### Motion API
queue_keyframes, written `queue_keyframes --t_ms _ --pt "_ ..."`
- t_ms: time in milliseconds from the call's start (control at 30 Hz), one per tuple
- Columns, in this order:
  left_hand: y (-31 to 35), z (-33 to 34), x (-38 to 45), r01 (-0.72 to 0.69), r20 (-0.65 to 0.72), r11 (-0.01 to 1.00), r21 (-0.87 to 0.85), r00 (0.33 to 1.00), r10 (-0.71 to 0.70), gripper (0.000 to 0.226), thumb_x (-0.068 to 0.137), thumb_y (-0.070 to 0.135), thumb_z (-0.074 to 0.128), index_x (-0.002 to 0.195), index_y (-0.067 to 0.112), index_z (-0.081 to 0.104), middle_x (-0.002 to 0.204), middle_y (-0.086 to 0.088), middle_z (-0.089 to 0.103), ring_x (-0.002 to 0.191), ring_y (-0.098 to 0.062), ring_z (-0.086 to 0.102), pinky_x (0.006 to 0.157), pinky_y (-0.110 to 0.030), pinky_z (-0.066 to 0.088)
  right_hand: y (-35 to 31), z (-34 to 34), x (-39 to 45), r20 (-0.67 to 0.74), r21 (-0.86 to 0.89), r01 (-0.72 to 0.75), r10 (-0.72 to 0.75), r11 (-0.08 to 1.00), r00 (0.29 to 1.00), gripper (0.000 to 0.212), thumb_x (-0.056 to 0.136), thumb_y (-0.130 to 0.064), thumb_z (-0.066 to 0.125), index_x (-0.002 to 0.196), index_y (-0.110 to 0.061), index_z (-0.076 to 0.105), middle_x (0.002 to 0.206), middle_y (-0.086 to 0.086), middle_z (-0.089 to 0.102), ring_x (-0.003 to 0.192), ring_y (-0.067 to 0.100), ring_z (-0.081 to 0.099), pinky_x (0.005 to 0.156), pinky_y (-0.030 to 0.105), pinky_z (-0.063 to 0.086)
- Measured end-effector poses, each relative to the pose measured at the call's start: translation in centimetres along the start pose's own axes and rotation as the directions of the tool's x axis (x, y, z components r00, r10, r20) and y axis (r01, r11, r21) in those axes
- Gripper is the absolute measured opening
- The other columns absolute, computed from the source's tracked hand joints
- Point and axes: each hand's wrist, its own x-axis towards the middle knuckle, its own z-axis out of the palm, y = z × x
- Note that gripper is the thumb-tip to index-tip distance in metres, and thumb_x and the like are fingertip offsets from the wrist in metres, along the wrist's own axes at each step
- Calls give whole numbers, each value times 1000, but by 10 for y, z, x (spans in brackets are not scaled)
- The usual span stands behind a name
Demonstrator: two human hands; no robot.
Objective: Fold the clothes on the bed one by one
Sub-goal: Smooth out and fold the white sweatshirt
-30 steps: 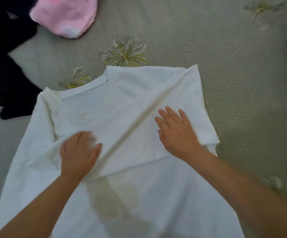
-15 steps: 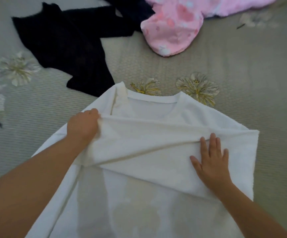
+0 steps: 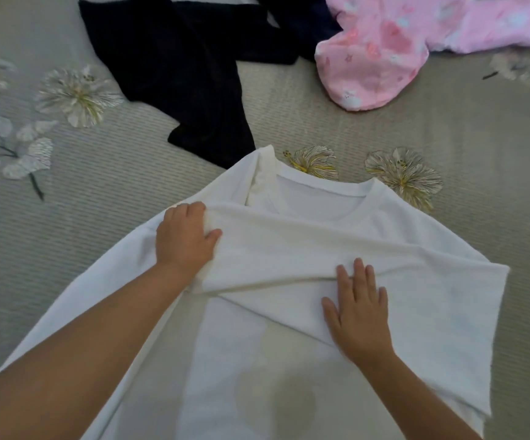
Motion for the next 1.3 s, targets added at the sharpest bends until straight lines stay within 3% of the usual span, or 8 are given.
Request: queue_keyframes --t_ms 167,333,433,567,733,967,1133,1300 --pt "-3 -15 15 -244 12 951 190 969 246 24 94 20 46 108 9 62 105 -9 63 102 -30 52 83 -36 32 -15 10 -10 -109 -16 -25 23 1000 994 68 94 -46 18 121 5 54 126 36 47 112 54 47 81 70 35" --pt "0 -32 30 -237 -121 962 -134 968 222 18 95 19 40 94 3 49 75 -6 46 70 -23 41 60 -31 23 -11 19 -14 -93 -20 -6 4 1000 996 72 95 -52 6 128 -4 48 130 31 47 122 43 43 102 53 28" --pt "0 -25 45 -251 -21 966 66 967 253 17 97 22 35 92 9 43 86 -11 50 77 -28 45 62 -34 27 -11 19 -15 -99 -20 17 -19 1000 995 62 94 -54 5 129 -12 36 132 25 47 126 33 28 101 47 18" --pt "-4 -5 59 -191 49 942 276 982 185 36 96 29 37 115 0 46 117 -21 49 108 -34 45 82 -43 34 -9 21 -13 -99 -14 10 -12 1000 995 61 94 -53 6 128 -13 37 132 23 49 127 33 35 101 48 20" --pt "-9 -8 35 88 -68 966 -242 992 -107 58 89 33 53 134 1 35 130 -22 44 121 -36 39 99 -43 31 -4 23 -9 -119 -48 26 -32 998 992 70 91 -61 6 127 -12 41 131 25 48 125 39 41 101 49 20" --pt "-73 -20 -85 -225 136 971 84 968 212 108 74 80 14 125 -9 46 128 -33 46 121 -47 43 100 -55 31 -14 17 -12 -40 -66 11 -14 998 999 78 92 -56 8 123 -3 56 131 30 46 118 52 43 91 70 26" --pt "-114 -13 -147 -410 121 870 275 912 391 51 82 36 40 91 -5 67 103 -30 63 93 -45 63 80 -54 48 -31 28 -26 -100 -98 -97 88 990 991 66 89 -46 14 142 -10 29 151 20 19 139 38 16 109 57 5" --pt "-133 -35 -132 -114 -104 993 20 988 115 27 90 14 47 77 -6 59 75 -25 60 68 -37 58 56 -40 40 -48 29 -38 24 -205 -132 139 970 990 51 98 -18 23 146 -10 11 155 12 5 142 27 3 112 49 2"
